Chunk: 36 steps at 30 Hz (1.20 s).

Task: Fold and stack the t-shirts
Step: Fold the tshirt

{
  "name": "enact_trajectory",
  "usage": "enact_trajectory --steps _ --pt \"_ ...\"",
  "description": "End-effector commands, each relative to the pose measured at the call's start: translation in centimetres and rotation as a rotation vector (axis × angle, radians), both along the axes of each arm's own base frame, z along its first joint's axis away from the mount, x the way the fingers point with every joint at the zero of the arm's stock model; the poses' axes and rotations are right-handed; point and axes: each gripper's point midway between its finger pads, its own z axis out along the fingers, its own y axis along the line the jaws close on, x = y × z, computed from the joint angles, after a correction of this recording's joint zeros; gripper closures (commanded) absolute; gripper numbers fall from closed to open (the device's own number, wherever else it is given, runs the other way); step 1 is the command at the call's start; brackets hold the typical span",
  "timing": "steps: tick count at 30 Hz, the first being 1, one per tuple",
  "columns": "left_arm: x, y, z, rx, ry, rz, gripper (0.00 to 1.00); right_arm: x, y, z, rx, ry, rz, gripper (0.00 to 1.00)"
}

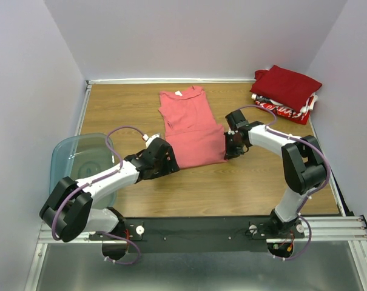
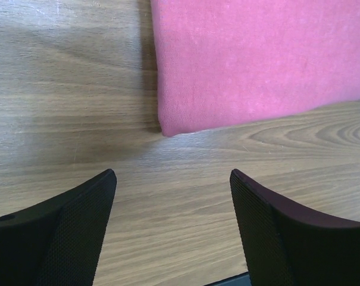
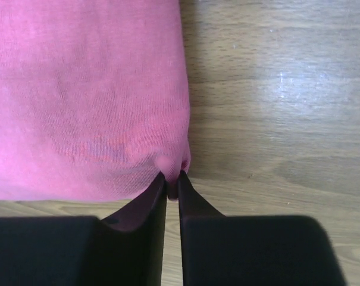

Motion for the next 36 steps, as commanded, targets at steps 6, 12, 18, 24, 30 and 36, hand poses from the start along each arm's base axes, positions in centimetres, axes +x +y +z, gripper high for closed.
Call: enact_trajectory --steps 6,12,18,24,30,36 --pt "0.6 0.1 -1.3 0.048 0.029 0.049 0.27 -1.3 -0.5 -1.6 -0.008 0.043 0.022 0.9" --pt "1.6 -0.3 -1.6 0.084 0.023 0.052 0.35 -1.3 -0.5 -1.6 -0.008 0.045 0.023 0.91" --pt "1.7 -0.1 -2.1 0.094 0.029 0.072 0.44 -1.3 -0.5 -1.5 -0.005 0.041 0.028 0.91" --pt "2.2 -0.2 -2.6 0.111 0.029 0.066 0.47 -1.6 -0.5 -1.7 -0.007 0.048 0.036 0.93" --pt "2.4 0.0 -3.6 0.155 0.044 0.056 0.48 -1.6 -0.4 -1.6 0.003 0.049 0.036 0.94" --pt "2.3 0.0 -4.2 0.161 0.056 0.05 0.61 -1.6 -0.3 -1.5 0.005 0.048 0.038 0.95"
